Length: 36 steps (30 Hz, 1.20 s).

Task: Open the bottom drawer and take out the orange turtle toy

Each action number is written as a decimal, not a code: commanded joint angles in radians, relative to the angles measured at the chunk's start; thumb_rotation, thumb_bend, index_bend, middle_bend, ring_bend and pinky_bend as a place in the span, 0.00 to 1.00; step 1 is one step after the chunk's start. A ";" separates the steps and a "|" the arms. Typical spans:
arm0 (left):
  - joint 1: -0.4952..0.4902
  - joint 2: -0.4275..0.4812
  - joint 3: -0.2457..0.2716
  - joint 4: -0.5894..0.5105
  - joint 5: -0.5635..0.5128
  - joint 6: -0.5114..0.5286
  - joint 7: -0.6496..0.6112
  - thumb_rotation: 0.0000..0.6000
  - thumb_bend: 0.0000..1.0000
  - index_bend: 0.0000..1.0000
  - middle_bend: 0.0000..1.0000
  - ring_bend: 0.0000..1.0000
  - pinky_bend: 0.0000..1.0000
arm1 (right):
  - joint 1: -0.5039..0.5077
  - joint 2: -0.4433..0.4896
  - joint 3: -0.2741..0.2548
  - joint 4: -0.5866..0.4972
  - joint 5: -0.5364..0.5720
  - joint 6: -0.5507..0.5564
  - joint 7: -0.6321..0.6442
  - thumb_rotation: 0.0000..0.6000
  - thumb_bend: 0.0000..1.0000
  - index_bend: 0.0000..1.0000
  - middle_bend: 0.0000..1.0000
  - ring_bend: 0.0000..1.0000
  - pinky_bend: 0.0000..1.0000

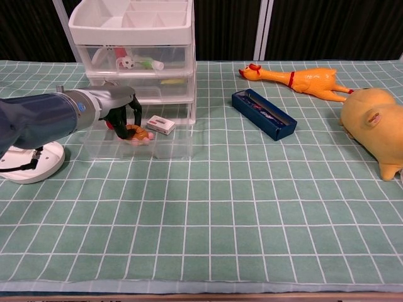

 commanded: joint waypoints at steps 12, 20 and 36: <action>0.053 0.170 -0.029 -0.316 0.125 0.147 -0.044 1.00 0.56 0.58 1.00 1.00 1.00 | -0.002 -0.003 -0.002 0.003 -0.005 0.008 -0.012 1.00 0.13 0.00 0.00 0.00 0.18; 0.113 0.285 0.061 -0.591 0.191 0.215 -0.011 1.00 0.56 0.58 1.00 1.00 1.00 | -0.003 -0.007 -0.002 0.002 -0.005 0.014 -0.025 1.00 0.13 0.00 0.00 0.00 0.18; 0.185 0.231 0.227 -0.582 0.273 0.238 -0.003 1.00 0.52 0.56 1.00 1.00 1.00 | -0.005 -0.008 -0.001 -0.001 -0.004 0.019 -0.034 1.00 0.13 0.00 0.00 0.00 0.18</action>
